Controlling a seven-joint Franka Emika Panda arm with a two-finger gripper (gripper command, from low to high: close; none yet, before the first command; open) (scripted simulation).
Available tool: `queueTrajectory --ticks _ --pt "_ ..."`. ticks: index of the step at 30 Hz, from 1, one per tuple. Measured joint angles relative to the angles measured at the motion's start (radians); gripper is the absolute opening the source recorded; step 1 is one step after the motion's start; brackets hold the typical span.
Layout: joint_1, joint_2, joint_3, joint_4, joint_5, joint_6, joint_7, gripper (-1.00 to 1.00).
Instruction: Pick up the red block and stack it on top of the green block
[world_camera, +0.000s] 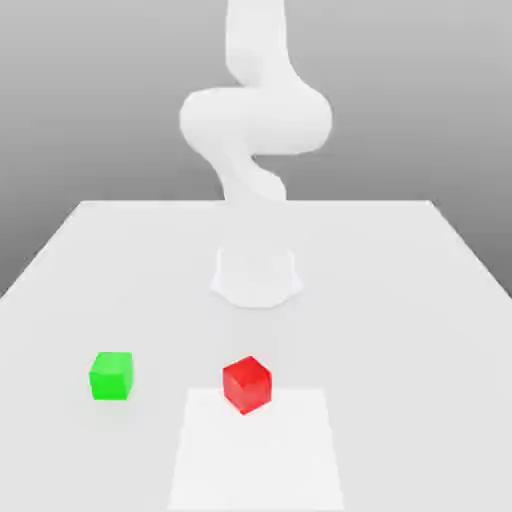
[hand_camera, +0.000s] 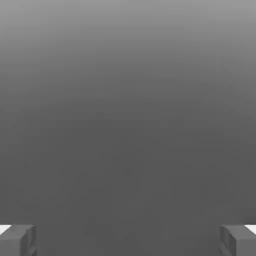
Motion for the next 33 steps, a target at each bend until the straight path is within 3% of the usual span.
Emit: queueTrajectory --ticks 11,18,33 --pt "0.033 0.341 -0.047 -0.333 -0.105 0.26 -0.261 0.0" --pt "0.074 0.57 -0.152 -0.571 -0.058 0.455 -0.548 0.0" --pt "0.076 0.782 -0.152 -0.556 -0.047 0.624 -0.578 0.0"
